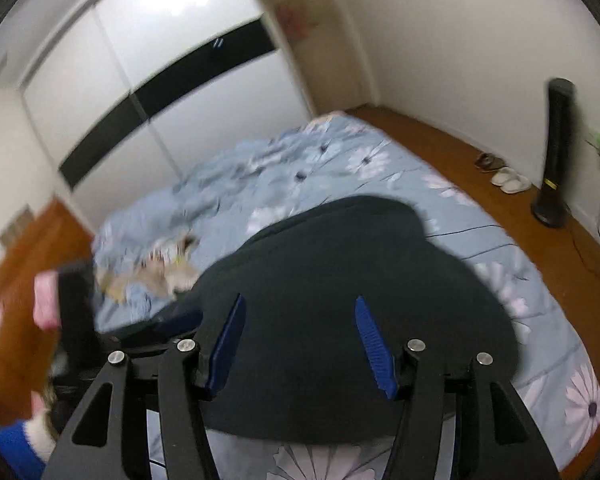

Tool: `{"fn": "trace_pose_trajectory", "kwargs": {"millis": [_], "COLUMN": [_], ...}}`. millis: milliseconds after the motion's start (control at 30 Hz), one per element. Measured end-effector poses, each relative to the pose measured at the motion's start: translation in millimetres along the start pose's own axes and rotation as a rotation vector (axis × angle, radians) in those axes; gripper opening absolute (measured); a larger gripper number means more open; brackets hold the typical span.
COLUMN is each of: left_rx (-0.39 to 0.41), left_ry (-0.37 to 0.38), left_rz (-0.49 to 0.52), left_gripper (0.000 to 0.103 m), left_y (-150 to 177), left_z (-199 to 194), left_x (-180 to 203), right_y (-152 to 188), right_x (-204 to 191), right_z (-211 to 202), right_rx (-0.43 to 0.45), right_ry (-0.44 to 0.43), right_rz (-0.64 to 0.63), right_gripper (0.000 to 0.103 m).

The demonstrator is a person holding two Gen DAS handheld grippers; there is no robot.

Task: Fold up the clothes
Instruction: 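Carry the bundle over the pink folded clothes stack with both grippers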

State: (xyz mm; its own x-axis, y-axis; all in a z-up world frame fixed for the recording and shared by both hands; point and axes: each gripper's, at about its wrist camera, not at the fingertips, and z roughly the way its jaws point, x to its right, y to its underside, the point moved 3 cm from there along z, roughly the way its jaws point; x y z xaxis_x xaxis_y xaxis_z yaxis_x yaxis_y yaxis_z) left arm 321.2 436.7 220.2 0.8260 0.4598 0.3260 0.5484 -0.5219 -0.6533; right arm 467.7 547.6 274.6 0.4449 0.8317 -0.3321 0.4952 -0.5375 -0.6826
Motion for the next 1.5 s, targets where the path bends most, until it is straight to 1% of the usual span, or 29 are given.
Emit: {"fn": "trace_pose_trajectory", "kwargs": {"millis": [67,133,233,267,367,467,567,667,767,933,1033,1167,1300,1500], "left_rx": [0.048,0.043,0.039,0.037,0.025,0.010,-0.002,-0.003,-0.001,-0.002,-0.005,-0.009,-0.011,-0.009], "left_ry": [0.012,-0.010,-0.050,-0.075,-0.094,-0.086,-0.082,-0.075,-0.067,-0.039,-0.046,-0.048,-0.048,-0.043], "left_rz": [-0.014,0.006,0.078,0.107,0.163,0.161,0.140,0.116,0.092,0.075,0.082,0.071,0.061,0.040], "left_gripper": [0.060,0.060,0.060,0.061,0.063,0.064,0.064,0.064,0.064,0.064,0.065,0.068,0.068,0.069], "left_y": [5,14,24,22,10,-7,-21,-23,-22,-16,-11,-5,-2,1], "left_z": [-16,-15,-2,4,20,40,58,64,66,51,42,33,27,22], "left_x": [-6,-10,-5,-1,12,13,8,1,-7,-6,-1,2,1,2], "right_y": [0,2,3,3,2,-7,-16,-22,-22,-18,-14,-8,2,9], "right_x": [-4,2,12,16,32,46,62,70,66,55,50,44,45,46], "right_z": [24,41,52,54,61,79,92,105,112,97,82,60,41,28], "right_rx": [-0.051,-0.092,-0.097,-0.103,-0.115,-0.126,-0.133,-0.129,-0.119,-0.108,-0.096,-0.076,-0.059,-0.052], "right_ry": [0.036,0.070,0.101,0.097,0.093,0.111,0.097,0.091,0.092,0.106,0.122,0.155,0.168,0.164], "right_rz": [-0.018,-0.021,-0.032,-0.022,-0.001,0.007,0.050,0.071,0.066,0.050,0.047,0.050,0.056,0.068], "right_gripper": [0.059,0.059,0.058,0.058,0.058,0.058,0.059,0.059,0.059,0.059,0.059,0.060,0.060,0.060]}}
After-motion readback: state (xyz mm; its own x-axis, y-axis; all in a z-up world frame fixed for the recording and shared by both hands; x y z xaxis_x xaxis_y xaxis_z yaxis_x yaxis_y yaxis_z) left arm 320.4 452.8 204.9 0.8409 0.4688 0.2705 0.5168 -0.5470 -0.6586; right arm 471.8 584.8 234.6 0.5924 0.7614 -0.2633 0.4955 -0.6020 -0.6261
